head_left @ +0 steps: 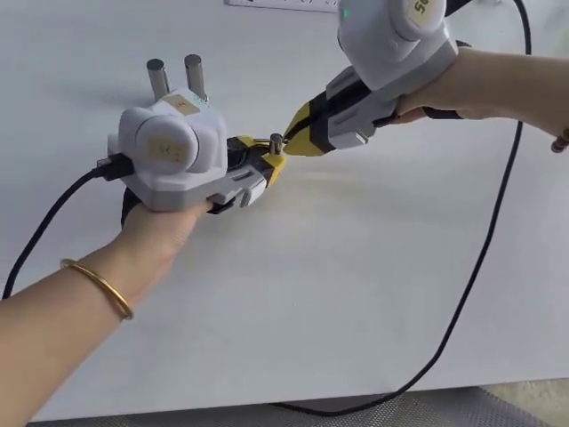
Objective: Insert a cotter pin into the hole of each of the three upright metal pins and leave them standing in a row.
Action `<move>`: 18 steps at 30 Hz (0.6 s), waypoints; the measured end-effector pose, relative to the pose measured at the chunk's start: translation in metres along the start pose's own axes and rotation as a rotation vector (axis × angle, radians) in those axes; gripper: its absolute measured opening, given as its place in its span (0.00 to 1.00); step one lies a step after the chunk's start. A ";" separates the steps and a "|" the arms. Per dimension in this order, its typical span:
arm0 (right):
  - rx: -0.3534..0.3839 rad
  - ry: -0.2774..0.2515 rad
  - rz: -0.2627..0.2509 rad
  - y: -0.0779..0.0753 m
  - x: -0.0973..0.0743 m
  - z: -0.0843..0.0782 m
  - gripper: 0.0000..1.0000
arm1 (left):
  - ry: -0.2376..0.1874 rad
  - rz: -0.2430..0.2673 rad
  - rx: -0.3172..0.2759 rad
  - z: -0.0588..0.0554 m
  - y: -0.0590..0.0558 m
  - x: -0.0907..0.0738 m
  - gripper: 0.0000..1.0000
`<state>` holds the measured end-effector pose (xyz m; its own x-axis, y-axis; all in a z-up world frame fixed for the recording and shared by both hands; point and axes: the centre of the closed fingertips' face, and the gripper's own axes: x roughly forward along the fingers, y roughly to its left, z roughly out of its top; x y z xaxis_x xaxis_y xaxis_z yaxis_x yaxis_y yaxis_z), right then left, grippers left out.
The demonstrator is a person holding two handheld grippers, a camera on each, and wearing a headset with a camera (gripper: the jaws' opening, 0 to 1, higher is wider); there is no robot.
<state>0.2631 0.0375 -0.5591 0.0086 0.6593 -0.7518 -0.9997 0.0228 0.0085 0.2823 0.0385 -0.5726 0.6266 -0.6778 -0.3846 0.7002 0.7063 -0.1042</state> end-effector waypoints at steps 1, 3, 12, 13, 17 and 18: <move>0.001 0.001 -0.002 0.000 0.000 0.000 0.03 | -0.001 0.003 -0.003 0.000 0.001 0.000 0.16; 0.003 0.001 -0.003 0.000 0.000 -0.001 0.03 | 0.000 -0.001 -0.010 0.000 0.000 0.000 0.16; 0.010 -0.021 -0.015 -0.002 -0.001 0.005 0.07 | 0.025 0.002 -0.015 -0.007 0.001 -0.001 0.19; 0.012 -0.023 -0.016 -0.003 0.000 0.006 0.07 | 0.027 0.002 -0.016 -0.007 0.001 -0.001 0.20; 0.017 -0.036 -0.023 -0.004 0.002 0.009 0.09 | 0.033 0.004 -0.014 -0.008 0.002 -0.002 0.22; 0.014 -0.036 -0.027 -0.004 0.002 0.010 0.09 | 0.034 0.007 -0.013 -0.009 0.003 -0.003 0.23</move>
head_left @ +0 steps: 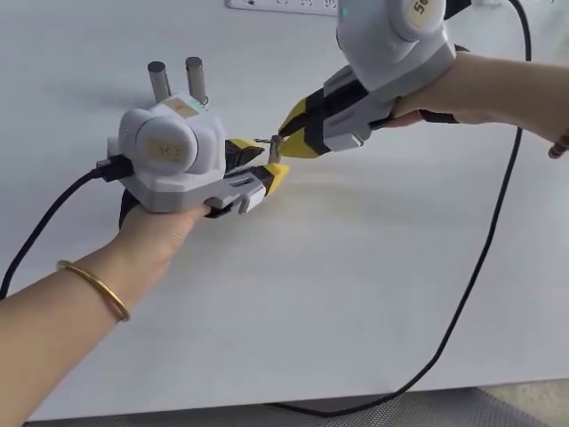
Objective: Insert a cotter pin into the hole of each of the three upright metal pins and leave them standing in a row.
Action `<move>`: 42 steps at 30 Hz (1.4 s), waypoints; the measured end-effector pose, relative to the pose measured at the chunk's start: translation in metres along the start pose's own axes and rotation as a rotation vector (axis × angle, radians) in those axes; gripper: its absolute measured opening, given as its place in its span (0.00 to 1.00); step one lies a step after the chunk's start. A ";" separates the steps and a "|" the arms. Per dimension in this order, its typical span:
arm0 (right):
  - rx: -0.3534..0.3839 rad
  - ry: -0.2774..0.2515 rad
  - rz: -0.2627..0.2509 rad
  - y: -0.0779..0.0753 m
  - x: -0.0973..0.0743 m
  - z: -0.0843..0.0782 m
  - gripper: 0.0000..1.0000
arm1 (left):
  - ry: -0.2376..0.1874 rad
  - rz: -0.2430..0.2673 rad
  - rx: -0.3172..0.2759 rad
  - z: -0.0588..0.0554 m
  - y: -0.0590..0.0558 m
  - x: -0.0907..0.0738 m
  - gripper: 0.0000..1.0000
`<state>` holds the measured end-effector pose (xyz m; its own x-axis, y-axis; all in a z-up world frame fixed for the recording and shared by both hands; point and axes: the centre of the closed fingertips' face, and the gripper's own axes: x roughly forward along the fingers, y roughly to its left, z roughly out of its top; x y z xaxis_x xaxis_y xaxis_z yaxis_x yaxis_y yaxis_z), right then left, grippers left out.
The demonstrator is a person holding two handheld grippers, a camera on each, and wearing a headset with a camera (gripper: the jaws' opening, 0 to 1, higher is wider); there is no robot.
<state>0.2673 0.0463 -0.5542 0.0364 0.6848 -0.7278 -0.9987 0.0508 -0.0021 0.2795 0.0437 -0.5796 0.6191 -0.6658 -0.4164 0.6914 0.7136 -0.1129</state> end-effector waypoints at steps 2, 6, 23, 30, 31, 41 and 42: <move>-0.001 -0.002 -0.003 0.000 0.002 0.001 0.09 | 0.001 0.001 0.000 0.000 0.001 -0.002 0.25; -0.011 -0.001 -0.009 -0.001 0.005 0.002 0.08 | -0.002 0.005 0.006 0.001 0.003 -0.006 0.29; -0.058 0.021 0.001 -0.001 0.010 0.002 0.04 | -0.026 -0.007 0.034 0.010 0.010 -0.035 0.38; -0.055 0.001 0.002 -0.003 0.011 0.010 0.04 | -0.029 -0.015 0.062 0.012 0.013 -0.053 0.45; -0.056 -0.001 0.002 -0.004 0.011 0.013 0.04 | -0.029 -0.017 0.065 0.012 0.013 -0.055 0.46; -0.092 -0.005 0.036 -0.007 0.025 0.029 0.04 | -0.025 0.000 0.063 0.008 0.019 -0.086 0.54; -0.095 -0.006 0.038 -0.007 0.026 0.030 0.04 | -0.027 0.002 0.063 0.009 0.019 -0.088 0.54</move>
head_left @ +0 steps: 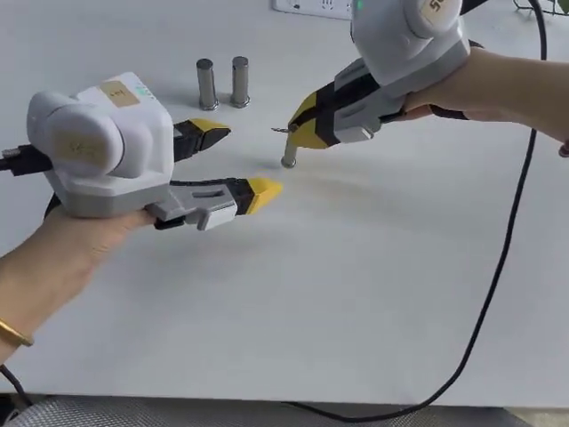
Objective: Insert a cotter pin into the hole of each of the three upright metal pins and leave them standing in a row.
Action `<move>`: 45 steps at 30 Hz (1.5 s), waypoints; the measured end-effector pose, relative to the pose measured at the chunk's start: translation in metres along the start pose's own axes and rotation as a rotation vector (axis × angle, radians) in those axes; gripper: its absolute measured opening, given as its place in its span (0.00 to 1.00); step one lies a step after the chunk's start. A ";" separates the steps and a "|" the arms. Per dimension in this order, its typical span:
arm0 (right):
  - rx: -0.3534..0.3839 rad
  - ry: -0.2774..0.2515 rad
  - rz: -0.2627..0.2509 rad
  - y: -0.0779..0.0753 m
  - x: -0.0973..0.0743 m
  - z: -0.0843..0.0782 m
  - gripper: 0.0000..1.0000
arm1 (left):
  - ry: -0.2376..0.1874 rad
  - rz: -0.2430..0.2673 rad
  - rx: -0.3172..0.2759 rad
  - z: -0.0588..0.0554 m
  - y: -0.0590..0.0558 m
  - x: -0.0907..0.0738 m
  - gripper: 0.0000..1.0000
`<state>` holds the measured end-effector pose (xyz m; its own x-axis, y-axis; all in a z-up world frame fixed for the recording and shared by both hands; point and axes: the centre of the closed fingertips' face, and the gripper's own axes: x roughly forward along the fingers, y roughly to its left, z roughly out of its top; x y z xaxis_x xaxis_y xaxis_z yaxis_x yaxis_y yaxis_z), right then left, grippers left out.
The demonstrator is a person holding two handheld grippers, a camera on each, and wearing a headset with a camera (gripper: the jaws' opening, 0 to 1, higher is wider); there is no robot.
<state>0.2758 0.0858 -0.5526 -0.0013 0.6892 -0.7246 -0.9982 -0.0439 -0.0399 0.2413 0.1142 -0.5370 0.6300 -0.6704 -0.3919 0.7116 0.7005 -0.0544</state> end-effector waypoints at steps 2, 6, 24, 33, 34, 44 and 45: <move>-0.007 -0.001 0.007 0.000 0.003 0.003 0.04 | -0.005 0.003 -0.003 0.002 0.001 -0.005 0.56; -0.014 -0.004 0.015 -0.001 0.008 0.008 0.04 | -0.019 0.015 -0.009 0.004 0.004 -0.010 0.61; -0.041 -0.009 0.045 -0.008 0.029 0.024 0.04 | -0.012 0.035 -0.006 -0.005 0.006 -0.023 0.71; -0.036 -0.010 0.056 -0.007 0.032 0.025 0.04 | -0.006 0.034 -0.016 -0.008 0.005 -0.024 0.70; -0.036 -0.010 0.055 -0.007 0.032 0.026 0.04 | -0.005 0.034 -0.017 -0.008 0.005 -0.024 0.70; -0.006 -0.051 0.073 -0.003 0.031 0.032 0.09 | -0.001 0.034 -0.024 -0.009 0.006 -0.023 0.71; -0.011 -0.052 0.072 -0.003 0.030 0.033 0.10 | -0.002 0.034 -0.025 -0.009 0.006 -0.023 0.71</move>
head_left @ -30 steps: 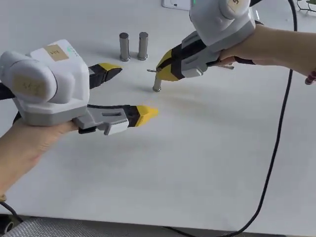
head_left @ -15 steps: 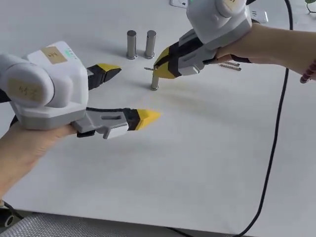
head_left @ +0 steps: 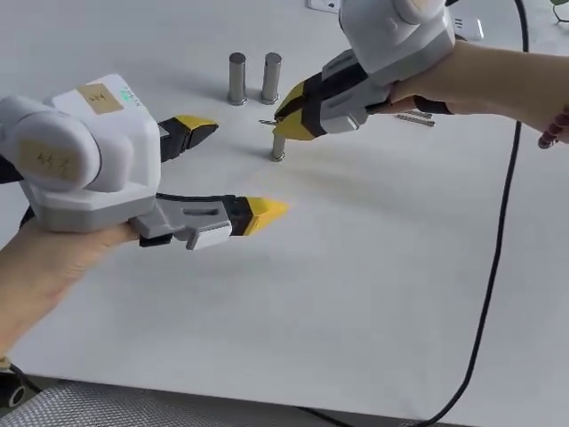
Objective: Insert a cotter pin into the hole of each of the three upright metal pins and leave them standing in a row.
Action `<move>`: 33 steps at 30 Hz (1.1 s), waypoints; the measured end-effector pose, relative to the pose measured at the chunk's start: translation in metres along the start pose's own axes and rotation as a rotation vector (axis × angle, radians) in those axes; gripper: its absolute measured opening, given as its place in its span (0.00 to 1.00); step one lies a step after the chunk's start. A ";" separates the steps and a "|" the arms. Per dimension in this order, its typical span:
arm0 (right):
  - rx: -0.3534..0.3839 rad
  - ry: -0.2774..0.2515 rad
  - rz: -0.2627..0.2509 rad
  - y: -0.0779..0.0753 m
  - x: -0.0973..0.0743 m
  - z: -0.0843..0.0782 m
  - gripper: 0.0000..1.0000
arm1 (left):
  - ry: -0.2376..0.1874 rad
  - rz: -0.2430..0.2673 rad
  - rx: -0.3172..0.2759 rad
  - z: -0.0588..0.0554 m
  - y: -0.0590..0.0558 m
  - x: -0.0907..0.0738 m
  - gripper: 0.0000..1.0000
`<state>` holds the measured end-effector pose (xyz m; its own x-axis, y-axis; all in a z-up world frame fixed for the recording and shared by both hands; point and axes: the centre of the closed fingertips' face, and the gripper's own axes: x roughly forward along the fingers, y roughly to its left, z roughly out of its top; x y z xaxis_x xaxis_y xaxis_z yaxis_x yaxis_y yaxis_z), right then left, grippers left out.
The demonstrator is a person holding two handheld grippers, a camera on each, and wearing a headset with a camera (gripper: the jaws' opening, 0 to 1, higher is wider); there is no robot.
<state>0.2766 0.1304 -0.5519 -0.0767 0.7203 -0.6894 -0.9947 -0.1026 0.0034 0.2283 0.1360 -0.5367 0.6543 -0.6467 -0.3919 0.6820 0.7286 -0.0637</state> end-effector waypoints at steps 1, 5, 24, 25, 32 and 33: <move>-0.003 0.002 -0.002 0.000 0.000 0.000 0.10 | -0.001 0.001 0.000 0.000 0.000 0.000 0.71; 0.021 -0.023 -0.008 -0.001 -0.005 0.005 0.11 | -0.001 -0.001 -0.001 0.000 0.000 0.000 0.72; 0.224 -0.169 -0.295 -0.069 -0.020 0.011 0.19 | -0.008 0.015 -0.008 0.001 0.002 -0.002 0.81; 0.226 -0.172 -0.301 -0.071 -0.019 0.011 0.19 | -0.009 0.016 -0.008 0.001 0.002 -0.002 0.81; 0.279 -0.205 -0.354 -0.090 -0.010 0.008 0.20 | -0.006 0.020 -0.010 0.001 0.003 0.000 0.83; 0.283 -0.206 -0.357 -0.093 -0.009 0.007 0.20 | -0.006 0.020 -0.011 0.001 0.003 0.000 0.83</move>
<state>0.3691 0.1382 -0.5413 0.2885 0.8001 -0.5260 -0.9387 0.3446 0.0092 0.2304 0.1381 -0.5360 0.6697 -0.6333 -0.3879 0.6651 0.7438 -0.0661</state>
